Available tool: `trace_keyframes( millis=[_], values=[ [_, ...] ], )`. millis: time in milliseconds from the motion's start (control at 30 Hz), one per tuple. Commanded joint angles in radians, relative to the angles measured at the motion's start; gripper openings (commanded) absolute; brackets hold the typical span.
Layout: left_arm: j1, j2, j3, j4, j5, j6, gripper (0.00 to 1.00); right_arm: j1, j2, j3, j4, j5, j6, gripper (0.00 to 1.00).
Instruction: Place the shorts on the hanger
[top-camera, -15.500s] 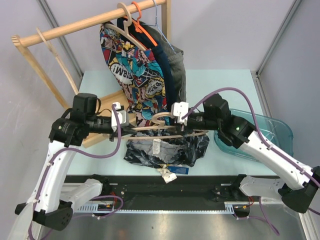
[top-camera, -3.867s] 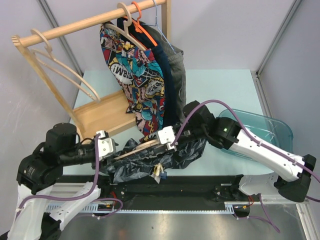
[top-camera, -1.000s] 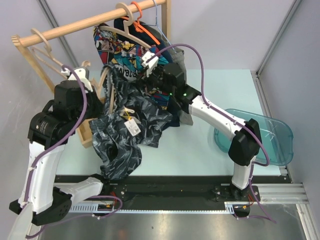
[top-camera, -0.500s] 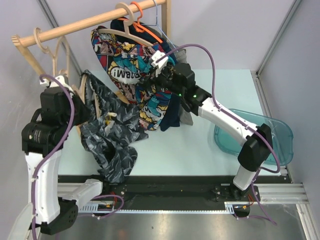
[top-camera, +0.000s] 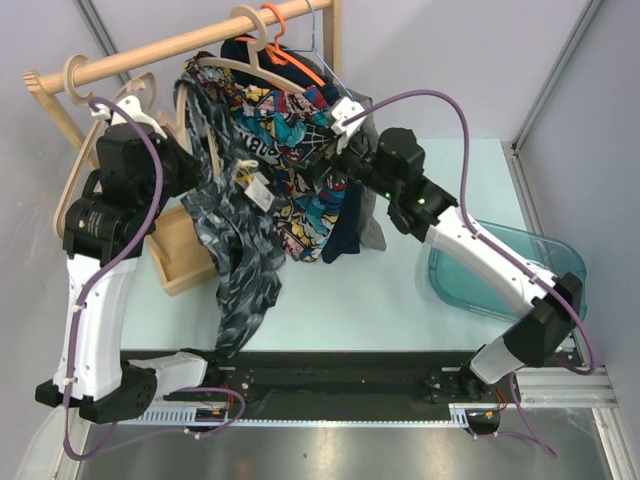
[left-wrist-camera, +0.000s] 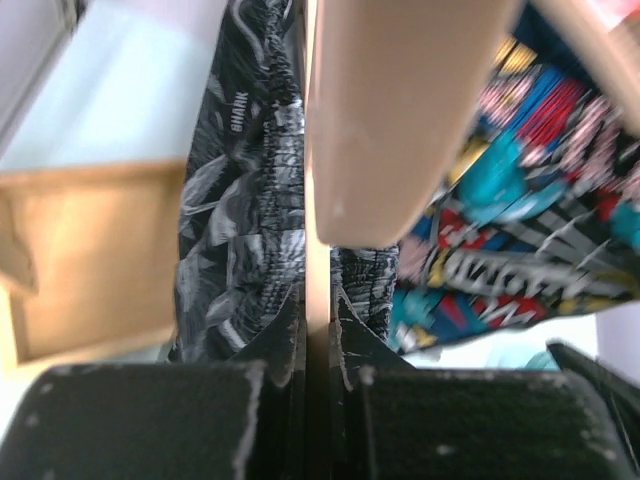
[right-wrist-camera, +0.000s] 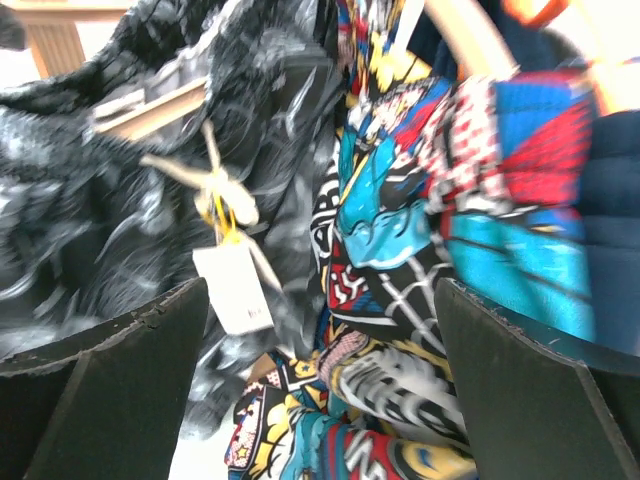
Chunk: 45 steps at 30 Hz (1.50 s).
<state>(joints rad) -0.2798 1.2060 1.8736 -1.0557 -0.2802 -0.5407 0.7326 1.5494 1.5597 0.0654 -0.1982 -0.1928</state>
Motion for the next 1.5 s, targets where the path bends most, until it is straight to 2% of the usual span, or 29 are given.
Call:
trace_keyframes(
  millis=[0,200,400,667,867,1233,1433,1467],
  values=[
    [-0.009,-0.008,0.079,0.2,-0.069,0.024,0.0,-0.002,-0.086,-0.013,0.002,0.017,-0.002,1.0],
    [-0.013,0.108,0.206,0.166,-0.168,0.09,0.0,-0.007,-0.114,-0.024,-0.01,0.036,0.006,1.0],
    [-0.018,0.219,0.335,0.174,-0.255,0.218,0.0,-0.009,-0.126,-0.026,-0.021,0.054,0.018,1.0],
    [-0.015,0.317,0.364,0.256,-0.346,0.324,0.0,-0.01,-0.143,-0.026,-0.044,0.062,0.012,1.0],
    [0.004,0.36,0.315,0.281,-0.359,0.323,0.0,-0.018,-0.156,-0.026,-0.059,0.072,0.0,1.0],
    [0.019,0.33,0.115,0.315,-0.323,0.248,0.04,-0.03,-0.167,-0.026,-0.114,0.074,-0.016,0.99],
    [0.004,0.296,0.036,0.336,-0.272,0.226,0.12,-0.032,-0.167,-0.026,-0.13,0.069,-0.019,1.0],
    [0.001,0.29,0.026,0.35,-0.263,0.228,0.16,-0.032,-0.169,-0.026,-0.131,0.069,-0.019,1.0]
  ],
)
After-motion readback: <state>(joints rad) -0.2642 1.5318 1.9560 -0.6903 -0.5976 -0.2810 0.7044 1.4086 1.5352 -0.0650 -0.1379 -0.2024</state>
